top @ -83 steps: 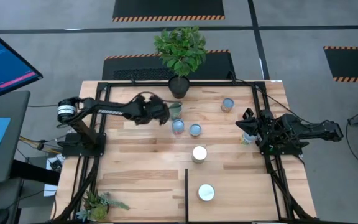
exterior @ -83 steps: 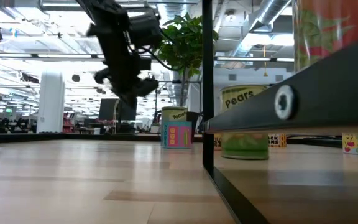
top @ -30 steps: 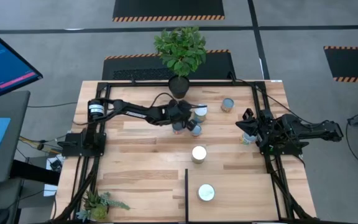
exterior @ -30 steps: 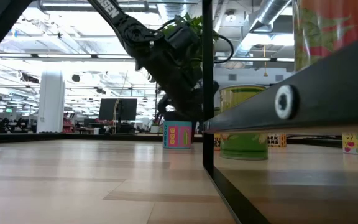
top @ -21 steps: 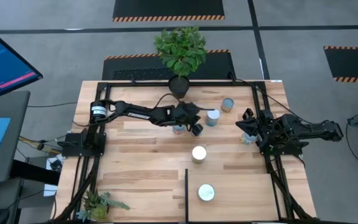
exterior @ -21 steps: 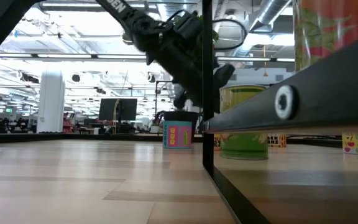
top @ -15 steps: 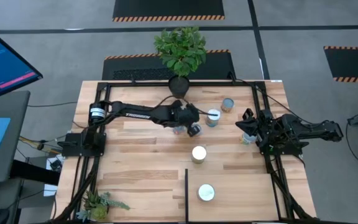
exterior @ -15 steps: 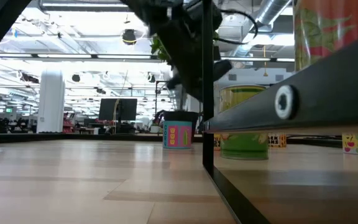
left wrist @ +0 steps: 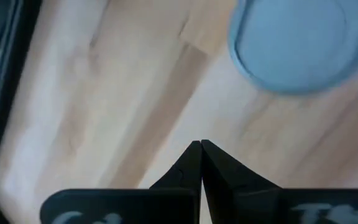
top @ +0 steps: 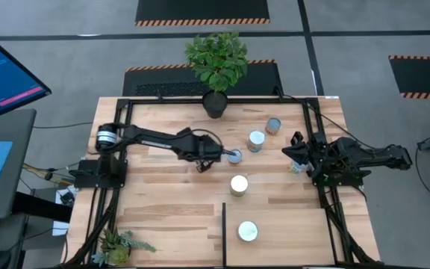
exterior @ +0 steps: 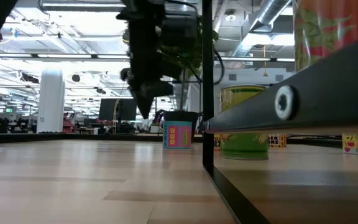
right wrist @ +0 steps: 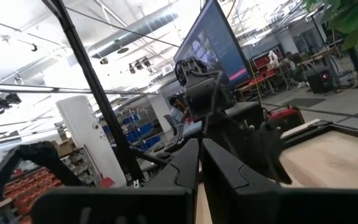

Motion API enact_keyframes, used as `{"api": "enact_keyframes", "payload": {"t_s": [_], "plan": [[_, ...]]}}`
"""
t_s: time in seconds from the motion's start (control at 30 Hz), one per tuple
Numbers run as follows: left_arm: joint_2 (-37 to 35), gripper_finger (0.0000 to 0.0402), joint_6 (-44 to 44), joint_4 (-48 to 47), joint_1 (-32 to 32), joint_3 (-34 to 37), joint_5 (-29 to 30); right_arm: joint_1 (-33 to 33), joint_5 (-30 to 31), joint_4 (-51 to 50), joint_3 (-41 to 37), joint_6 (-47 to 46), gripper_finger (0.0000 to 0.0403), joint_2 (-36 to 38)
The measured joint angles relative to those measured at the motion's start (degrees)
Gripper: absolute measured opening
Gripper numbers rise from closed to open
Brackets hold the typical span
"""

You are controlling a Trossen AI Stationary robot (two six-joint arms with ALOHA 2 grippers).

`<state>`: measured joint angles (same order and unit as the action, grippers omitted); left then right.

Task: Pick and place cans onto a shelf
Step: Move the cans to the middle right of the table

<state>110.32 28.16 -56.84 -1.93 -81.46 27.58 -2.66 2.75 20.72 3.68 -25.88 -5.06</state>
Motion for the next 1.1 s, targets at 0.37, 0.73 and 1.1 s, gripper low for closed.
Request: {"api": "enact_keyframes", "payload": {"t_s": [0.37, 0.73, 1.1], "plan": [[-17.46, 0.0000, 4.80, 42.96, -5.76, 34.82, -6.38, 0.00, -0.01, -1.00, 0.00, -1.12, 0.0046, -0.01], [-17.46, 0.0000, 4.45, 51.48, -10.45, 33.77, -2.72, 0.00, -0.01, -0.91, 0.00, -1.12, 0.0046, 0.00], [-10.37, 0.0000, 6.12, 55.88, -10.06, 33.17, -5.91, 0.00, -0.01, -0.90, 0.00, -0.84, 0.0046, -0.02]]}}
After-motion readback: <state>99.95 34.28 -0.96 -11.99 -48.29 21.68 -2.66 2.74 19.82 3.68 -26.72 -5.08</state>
